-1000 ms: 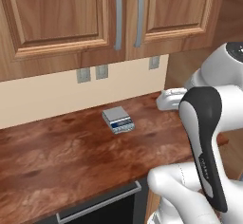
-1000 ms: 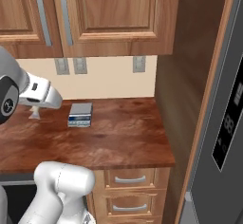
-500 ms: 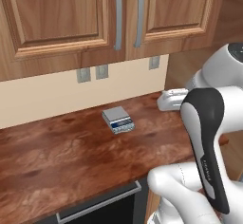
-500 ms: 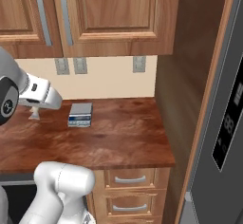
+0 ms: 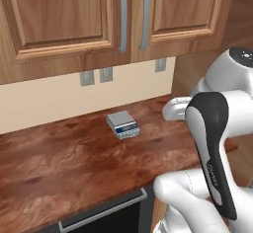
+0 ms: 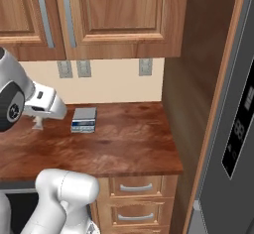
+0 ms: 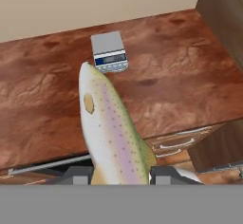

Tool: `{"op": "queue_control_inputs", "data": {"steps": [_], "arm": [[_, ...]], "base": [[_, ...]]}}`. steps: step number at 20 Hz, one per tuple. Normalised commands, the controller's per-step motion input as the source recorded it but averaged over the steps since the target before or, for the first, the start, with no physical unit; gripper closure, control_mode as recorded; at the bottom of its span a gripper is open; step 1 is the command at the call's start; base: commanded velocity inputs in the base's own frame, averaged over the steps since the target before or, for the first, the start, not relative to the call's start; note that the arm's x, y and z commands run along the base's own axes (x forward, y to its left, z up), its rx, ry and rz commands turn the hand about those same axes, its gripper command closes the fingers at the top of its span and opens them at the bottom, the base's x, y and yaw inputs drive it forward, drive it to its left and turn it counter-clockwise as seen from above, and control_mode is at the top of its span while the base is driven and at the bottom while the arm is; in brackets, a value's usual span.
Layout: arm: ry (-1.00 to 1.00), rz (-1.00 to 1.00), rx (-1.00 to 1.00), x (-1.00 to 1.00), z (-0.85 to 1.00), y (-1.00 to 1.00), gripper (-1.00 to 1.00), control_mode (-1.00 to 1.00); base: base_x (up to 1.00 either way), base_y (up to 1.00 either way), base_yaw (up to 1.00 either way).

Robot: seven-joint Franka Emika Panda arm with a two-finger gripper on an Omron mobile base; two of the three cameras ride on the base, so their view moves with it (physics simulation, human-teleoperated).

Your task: Take the fish from the fridge and place it on the digital scale on the counter by the fridge. Wait a few seconds for a reading, then move it to the plate on the dining counter.

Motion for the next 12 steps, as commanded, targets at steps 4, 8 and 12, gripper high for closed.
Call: {"op": "queue_control_inputs", "data": {"steps": [4, 8, 12], "arm": [[0.09, 0.02, 0.00, 0.07, -0.69, 0.00, 1.00, -1.00], [0.03, 0.00, 0.00, 0.35, -0.61, 0.06, 1.00, -1.00], [0.00, 0.00, 0.00, 0.96, -0.60, 0.28, 1.00, -1.00]], "base": [[0.00, 0.00, 0.00], [0.00, 0.00, 0.00], [0.00, 0.00, 0.00]]}}
